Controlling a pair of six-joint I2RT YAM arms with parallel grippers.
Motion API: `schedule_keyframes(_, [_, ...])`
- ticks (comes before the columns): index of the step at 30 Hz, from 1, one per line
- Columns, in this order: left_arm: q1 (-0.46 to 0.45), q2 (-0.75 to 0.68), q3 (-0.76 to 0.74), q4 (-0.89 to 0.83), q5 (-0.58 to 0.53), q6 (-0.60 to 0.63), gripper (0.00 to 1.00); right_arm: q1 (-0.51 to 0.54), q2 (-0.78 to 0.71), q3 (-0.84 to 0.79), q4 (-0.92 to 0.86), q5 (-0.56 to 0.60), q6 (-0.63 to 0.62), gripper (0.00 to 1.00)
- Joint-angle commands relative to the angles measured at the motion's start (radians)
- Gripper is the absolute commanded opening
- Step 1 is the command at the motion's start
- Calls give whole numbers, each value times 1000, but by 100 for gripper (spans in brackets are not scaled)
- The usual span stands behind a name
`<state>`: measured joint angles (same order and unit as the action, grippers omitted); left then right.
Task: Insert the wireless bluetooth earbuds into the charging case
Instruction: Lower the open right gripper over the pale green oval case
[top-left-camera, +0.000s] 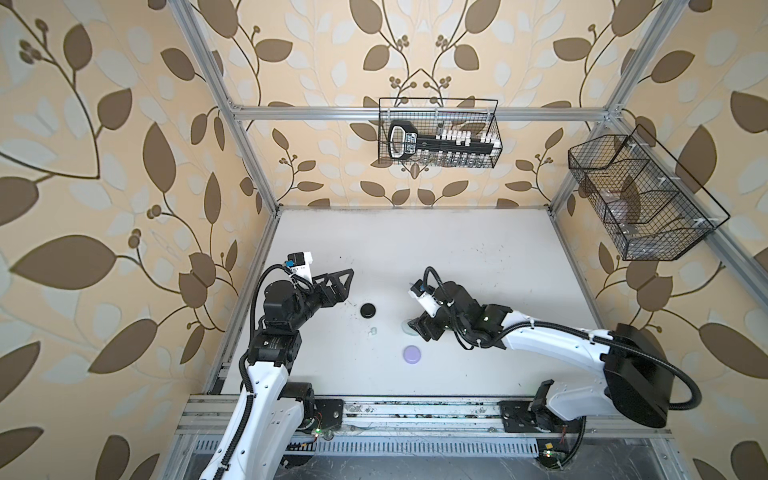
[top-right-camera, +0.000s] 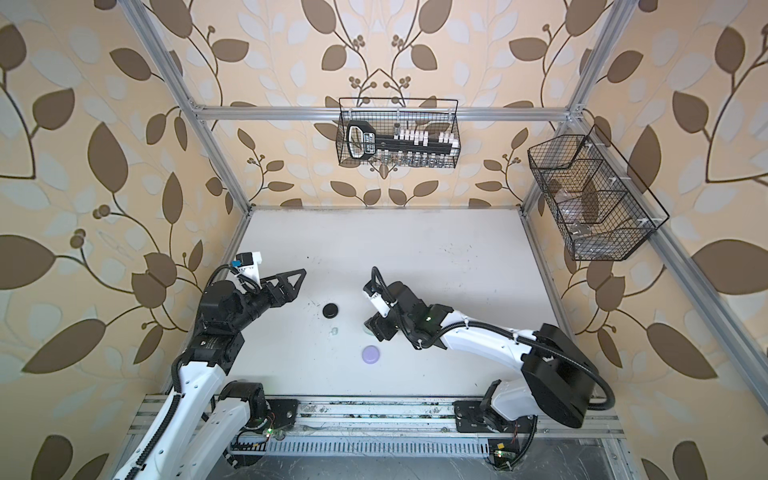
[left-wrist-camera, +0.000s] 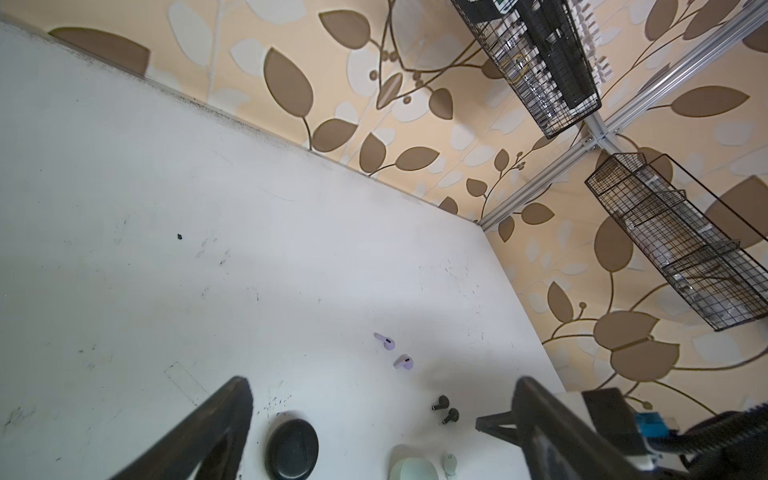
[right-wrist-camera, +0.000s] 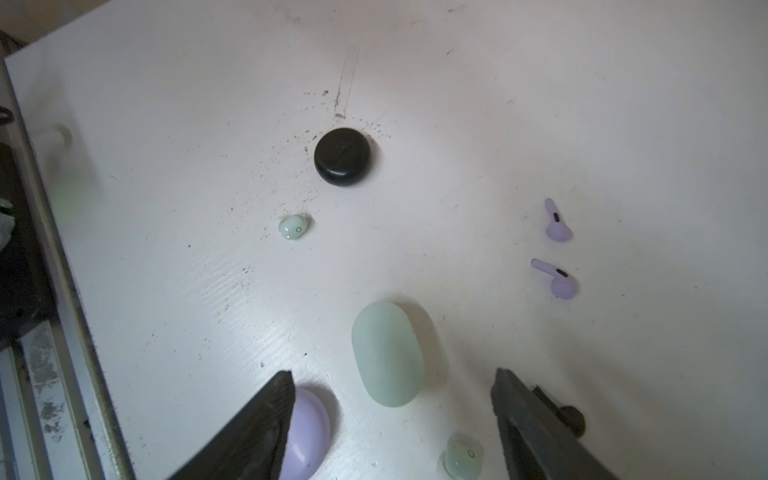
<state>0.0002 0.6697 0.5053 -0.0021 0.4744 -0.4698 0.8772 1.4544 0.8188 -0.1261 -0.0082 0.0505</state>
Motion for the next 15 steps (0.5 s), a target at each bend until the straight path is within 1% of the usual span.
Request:
schedule_keyframes(1, [0, -1, 35, 44, 25, 34, 99, 0, 85, 88, -129, -27, -87, 75])
schedule_keyframes(3, [0, -5, 54, 4, 4, 53, 99, 0, 129, 166, -216, -11, -99, 72])
schedule_keyframes(7, [0, -23, 52, -26, -36, 68, 99, -1, 187, 294, -361, -29, -153, 73])
schedule_keyframes(10, [0, -33, 43, -29, -44, 68, 99, -6, 263, 405, -505, 19, -197, 71])
schedule_keyframes(12, [0, -35, 38, -32, -43, 62, 99, -16, 300, 452, -575, 30, -217, 71])
schedule_keyframes(15, [0, -29, 36, -35, -44, 55, 99, -13, 310, 461, -604, 7, -229, 71])
